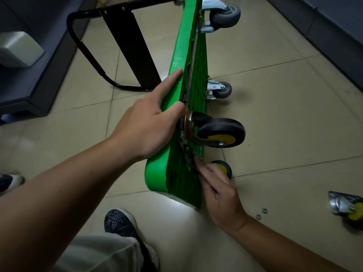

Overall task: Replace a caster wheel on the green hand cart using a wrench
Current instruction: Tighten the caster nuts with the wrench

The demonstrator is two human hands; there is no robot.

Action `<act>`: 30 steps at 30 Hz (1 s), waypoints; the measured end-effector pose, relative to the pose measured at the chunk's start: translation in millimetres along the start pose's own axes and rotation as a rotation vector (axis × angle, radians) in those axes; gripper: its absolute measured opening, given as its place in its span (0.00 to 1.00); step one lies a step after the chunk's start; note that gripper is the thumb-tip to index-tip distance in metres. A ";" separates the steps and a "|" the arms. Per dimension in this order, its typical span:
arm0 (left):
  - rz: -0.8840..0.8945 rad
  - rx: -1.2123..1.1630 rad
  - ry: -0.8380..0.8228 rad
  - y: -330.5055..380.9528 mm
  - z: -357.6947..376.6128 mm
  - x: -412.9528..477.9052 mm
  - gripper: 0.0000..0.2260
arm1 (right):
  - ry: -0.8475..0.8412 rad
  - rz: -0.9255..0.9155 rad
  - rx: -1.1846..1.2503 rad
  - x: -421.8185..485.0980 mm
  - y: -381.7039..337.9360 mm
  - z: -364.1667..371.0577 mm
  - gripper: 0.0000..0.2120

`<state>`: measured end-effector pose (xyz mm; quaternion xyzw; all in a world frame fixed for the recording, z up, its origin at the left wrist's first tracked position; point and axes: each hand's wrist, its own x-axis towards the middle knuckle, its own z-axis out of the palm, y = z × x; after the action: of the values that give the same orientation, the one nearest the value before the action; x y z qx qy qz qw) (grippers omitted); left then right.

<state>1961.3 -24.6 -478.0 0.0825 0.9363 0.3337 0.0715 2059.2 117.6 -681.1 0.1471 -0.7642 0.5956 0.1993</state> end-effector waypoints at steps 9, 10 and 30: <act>-0.014 -0.027 -0.003 4.1 0.7 -1.4 0.30 | 0.053 -0.032 0.015 0.2 7.4 3.2 0.22; -0.016 -0.028 -0.001 4.1 0.6 -1.7 0.30 | 0.056 -0.029 0.017 0.6 8.0 2.7 0.22; -0.029 0.019 0.015 6.7 -0.7 -2.2 0.30 | 0.031 0.815 0.810 35.3 -74.8 -6.2 0.12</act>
<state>1964.0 -20.3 -473.1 0.0671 0.9411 0.3241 0.0683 2063.6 105.5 -599.2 -0.1037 -0.4672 0.8715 -0.1072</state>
